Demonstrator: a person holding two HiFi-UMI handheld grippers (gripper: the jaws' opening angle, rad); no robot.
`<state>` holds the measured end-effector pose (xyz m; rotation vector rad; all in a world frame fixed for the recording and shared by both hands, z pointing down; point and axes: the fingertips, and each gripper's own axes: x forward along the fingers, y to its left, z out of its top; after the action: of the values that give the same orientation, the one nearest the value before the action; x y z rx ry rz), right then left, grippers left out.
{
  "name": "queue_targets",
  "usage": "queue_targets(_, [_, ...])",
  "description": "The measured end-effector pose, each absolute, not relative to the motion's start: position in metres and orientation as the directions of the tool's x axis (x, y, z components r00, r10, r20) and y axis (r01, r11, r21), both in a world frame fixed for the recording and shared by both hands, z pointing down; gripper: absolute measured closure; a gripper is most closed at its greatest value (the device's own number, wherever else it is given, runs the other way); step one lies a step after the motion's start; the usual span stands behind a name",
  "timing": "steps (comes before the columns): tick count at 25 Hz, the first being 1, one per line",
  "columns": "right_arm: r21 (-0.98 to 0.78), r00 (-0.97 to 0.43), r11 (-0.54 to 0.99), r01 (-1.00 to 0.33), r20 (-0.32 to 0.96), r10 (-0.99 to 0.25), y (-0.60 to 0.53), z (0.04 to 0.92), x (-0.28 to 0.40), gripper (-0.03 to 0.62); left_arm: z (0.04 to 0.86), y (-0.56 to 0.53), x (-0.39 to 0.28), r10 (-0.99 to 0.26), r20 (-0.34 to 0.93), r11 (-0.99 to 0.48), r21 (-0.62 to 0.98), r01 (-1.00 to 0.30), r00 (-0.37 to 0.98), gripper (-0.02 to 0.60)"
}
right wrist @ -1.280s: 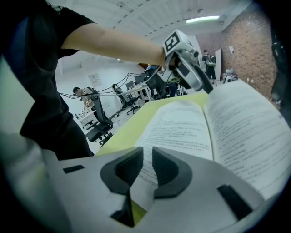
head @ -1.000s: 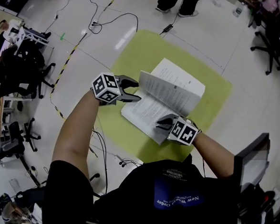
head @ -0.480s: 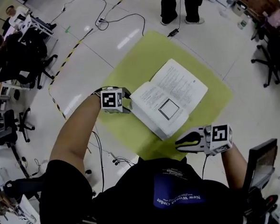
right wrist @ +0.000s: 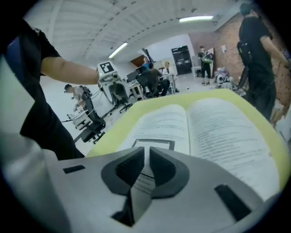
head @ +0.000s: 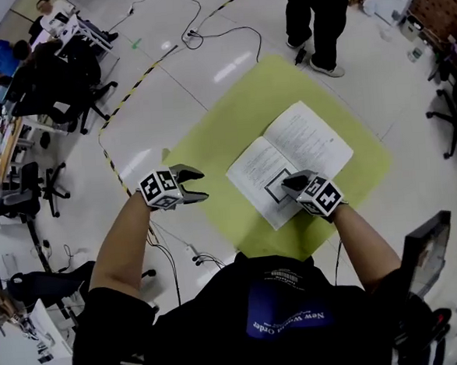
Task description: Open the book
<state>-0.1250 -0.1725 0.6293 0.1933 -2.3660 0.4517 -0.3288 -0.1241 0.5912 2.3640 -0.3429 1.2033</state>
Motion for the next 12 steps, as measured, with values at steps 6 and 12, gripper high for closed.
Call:
queue_targets(6, [-0.224,-0.756,0.954,-0.197,0.655,-0.003,-0.167,0.612,-0.121,0.572,0.536,-0.1,-0.288,-0.278,0.582,-0.775,0.334,-0.536,0.764,0.322])
queue_targets(12, [-0.222,-0.818,0.965,-0.141,0.576,0.012,-0.184,0.588,-0.105,0.572,0.477,-0.084,-0.23,-0.482,0.382,-0.701,0.372,-0.608,0.789,0.322])
